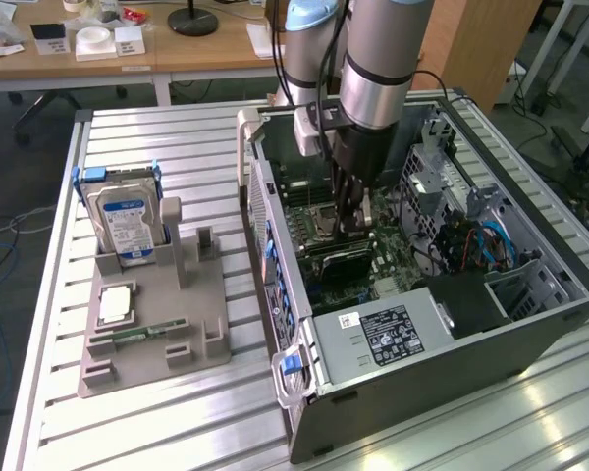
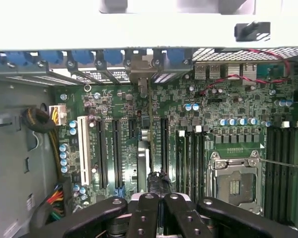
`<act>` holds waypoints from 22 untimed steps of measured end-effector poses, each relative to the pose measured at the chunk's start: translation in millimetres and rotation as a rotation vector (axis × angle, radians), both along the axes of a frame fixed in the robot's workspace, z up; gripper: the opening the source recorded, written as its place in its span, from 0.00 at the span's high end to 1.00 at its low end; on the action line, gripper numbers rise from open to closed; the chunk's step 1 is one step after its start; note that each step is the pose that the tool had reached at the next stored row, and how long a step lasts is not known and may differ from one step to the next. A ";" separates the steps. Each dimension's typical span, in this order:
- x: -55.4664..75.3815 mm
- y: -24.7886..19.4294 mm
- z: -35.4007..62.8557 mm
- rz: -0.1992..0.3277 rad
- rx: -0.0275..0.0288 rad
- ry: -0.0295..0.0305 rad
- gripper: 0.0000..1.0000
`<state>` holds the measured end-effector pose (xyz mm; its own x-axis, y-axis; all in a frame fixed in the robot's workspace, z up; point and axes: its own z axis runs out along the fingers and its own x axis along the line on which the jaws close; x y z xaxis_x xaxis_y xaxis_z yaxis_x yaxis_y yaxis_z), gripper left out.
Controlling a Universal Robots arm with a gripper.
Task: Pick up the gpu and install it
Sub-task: 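Press down on the gpu until it lock into place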
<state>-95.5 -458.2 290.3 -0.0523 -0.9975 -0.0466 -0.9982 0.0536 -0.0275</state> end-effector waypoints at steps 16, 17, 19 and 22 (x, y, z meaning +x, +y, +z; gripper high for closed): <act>0.0 0.0 38.6 0.000 0.0000 0.0000 0.89; 0.0 0.0 40.1 0.000 -0.0001 0.0000 0.89; 0.0 0.0 42.9 0.000 0.0000 0.0000 0.89; 0.0 0.0 45.4 0.000 0.0001 -0.0001 0.89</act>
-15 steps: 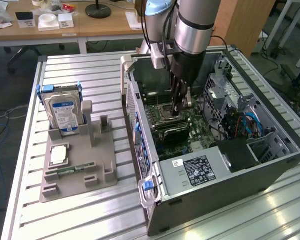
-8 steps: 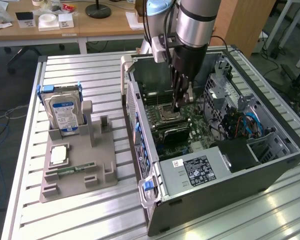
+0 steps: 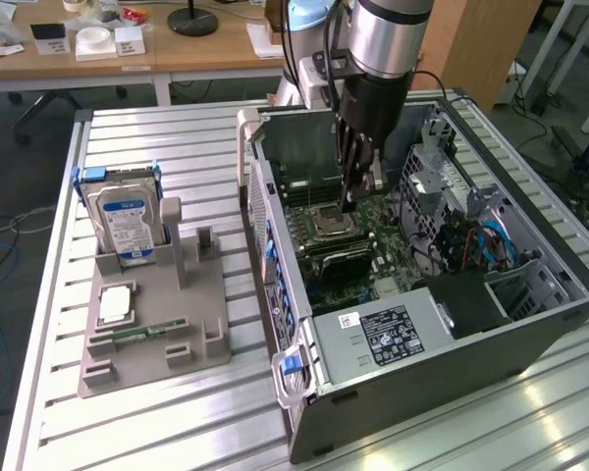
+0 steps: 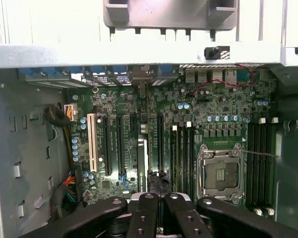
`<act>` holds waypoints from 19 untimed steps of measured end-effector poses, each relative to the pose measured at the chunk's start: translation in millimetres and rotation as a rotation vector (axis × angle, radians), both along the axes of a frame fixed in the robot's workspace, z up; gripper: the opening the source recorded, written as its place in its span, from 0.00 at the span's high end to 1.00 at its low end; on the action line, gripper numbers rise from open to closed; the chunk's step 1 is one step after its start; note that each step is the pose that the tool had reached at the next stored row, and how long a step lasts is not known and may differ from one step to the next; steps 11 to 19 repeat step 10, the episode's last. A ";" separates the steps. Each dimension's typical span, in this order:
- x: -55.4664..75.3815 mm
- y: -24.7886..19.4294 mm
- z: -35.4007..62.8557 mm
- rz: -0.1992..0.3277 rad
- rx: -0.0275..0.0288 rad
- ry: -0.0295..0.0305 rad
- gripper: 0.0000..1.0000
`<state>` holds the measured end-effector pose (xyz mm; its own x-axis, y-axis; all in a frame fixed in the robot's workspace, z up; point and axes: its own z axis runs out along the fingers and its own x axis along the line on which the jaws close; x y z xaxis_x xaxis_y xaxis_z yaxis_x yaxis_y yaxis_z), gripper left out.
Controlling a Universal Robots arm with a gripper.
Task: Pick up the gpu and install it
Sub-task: 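Press down on the gpu until it lock into place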
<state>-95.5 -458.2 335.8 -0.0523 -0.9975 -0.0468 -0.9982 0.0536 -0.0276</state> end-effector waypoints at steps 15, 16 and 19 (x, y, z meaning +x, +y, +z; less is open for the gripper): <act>0.0 0.0 0.1 0.000 -0.0001 0.0001 0.89; 0.0 0.0 0.1 0.000 -0.0001 0.0001 0.89; 0.0 0.0 0.1 0.000 -0.0001 0.0001 0.89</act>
